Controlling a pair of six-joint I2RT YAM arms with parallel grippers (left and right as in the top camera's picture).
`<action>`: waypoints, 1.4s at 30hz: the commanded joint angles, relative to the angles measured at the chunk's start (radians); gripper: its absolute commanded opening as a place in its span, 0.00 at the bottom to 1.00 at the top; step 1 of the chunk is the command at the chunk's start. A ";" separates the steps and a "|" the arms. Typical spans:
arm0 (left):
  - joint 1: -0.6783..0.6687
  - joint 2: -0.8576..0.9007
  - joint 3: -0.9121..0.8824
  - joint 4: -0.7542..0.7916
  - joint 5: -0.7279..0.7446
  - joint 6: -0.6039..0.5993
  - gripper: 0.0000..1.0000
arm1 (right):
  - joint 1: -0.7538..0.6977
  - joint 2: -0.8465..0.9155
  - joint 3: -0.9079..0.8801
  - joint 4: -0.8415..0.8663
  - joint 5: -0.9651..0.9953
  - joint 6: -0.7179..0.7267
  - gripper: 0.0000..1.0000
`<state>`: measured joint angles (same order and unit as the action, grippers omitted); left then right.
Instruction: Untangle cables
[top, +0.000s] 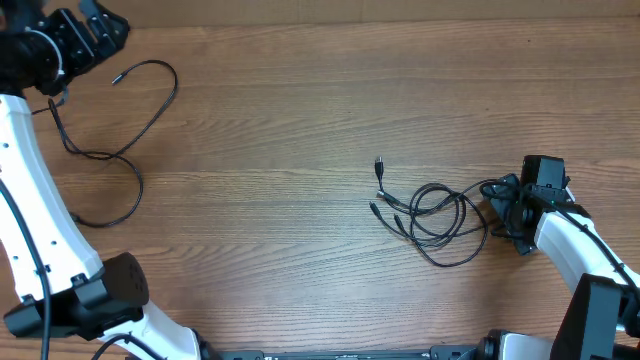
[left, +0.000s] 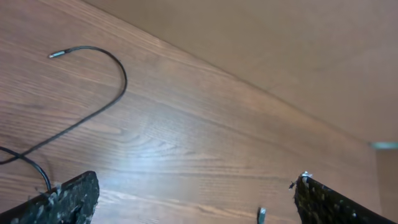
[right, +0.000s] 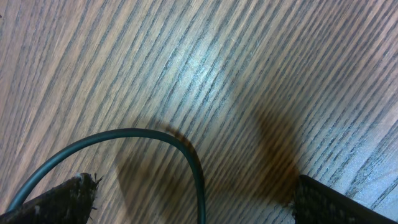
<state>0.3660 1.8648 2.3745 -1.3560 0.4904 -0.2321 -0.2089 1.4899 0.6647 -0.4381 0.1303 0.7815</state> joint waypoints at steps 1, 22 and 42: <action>-0.076 -0.080 0.005 -0.024 -0.102 0.035 1.00 | -0.002 0.003 0.004 -0.002 -0.019 0.002 1.00; -0.665 -0.212 -0.509 0.147 -0.681 -0.174 0.99 | -0.002 0.003 0.004 -0.002 -0.019 0.002 1.00; -0.674 -0.561 -1.088 0.229 -0.620 -0.318 1.00 | -0.002 0.003 0.004 -0.002 -0.019 0.002 1.00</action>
<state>-0.3073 1.2968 1.2926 -1.1290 -0.1486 -0.5259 -0.2089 1.4899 0.6647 -0.4385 0.1303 0.7811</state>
